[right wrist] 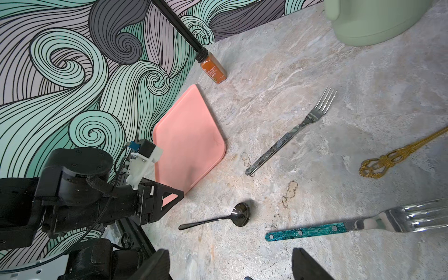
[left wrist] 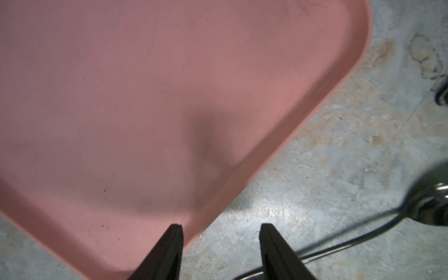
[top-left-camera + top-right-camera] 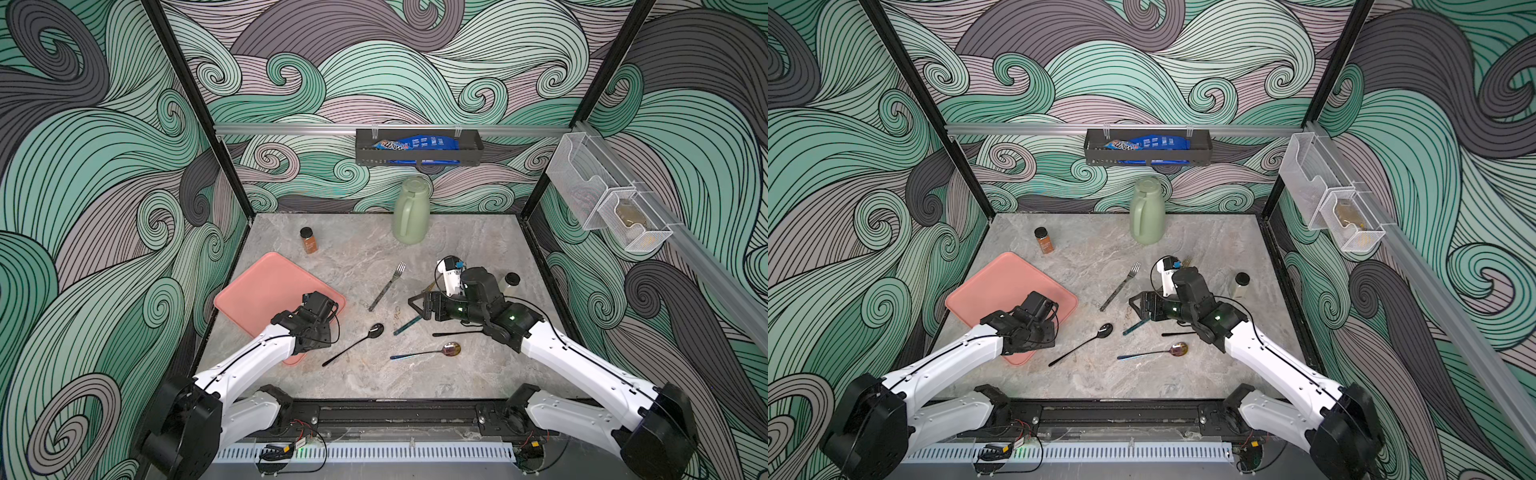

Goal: Set the spoon and fork side by side
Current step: Move the tray to the center of the board.

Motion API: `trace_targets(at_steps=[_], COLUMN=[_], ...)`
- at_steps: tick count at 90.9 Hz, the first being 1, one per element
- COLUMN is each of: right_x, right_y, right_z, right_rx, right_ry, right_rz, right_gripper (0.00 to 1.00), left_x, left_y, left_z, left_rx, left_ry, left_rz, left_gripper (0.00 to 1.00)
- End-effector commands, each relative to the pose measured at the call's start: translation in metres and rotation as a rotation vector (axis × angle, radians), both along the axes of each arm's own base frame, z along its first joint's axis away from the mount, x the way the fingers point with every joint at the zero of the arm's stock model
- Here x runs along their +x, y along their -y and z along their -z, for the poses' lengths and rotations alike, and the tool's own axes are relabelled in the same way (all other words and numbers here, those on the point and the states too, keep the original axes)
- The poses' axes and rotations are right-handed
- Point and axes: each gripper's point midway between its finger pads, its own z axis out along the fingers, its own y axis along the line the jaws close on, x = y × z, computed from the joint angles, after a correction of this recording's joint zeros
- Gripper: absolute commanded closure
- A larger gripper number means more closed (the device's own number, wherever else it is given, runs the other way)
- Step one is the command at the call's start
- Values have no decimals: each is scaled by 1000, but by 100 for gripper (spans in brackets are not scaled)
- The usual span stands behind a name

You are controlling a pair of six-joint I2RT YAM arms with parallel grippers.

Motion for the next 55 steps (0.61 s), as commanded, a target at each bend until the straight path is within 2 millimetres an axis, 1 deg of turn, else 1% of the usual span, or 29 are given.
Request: trace_targets(at_steps=[1,12,26,39,55], right_x=[0,0,1,1,3], right_y=[-2,-4,-7,-8,-9], right_z=[3,0,4,10,10], right_rx=[5,13,14,1,-5], right_ry=[-3,4,-6,-21,-18], right_rz=[-5,-9,-19,-23,-24], right_gripper=[19,20,21,22,22], left_x=[3,3,4,7,13], left_y=[6,11,14,21,30], left_z=[4,7,15,22,27], left_rx=[-44,-62,-66,-86,-117], left_ry=[-18,-54,-108,-136,-151], left_rz=[-3,5,7,12,17], left_gripper=[51,55,61,68,78])
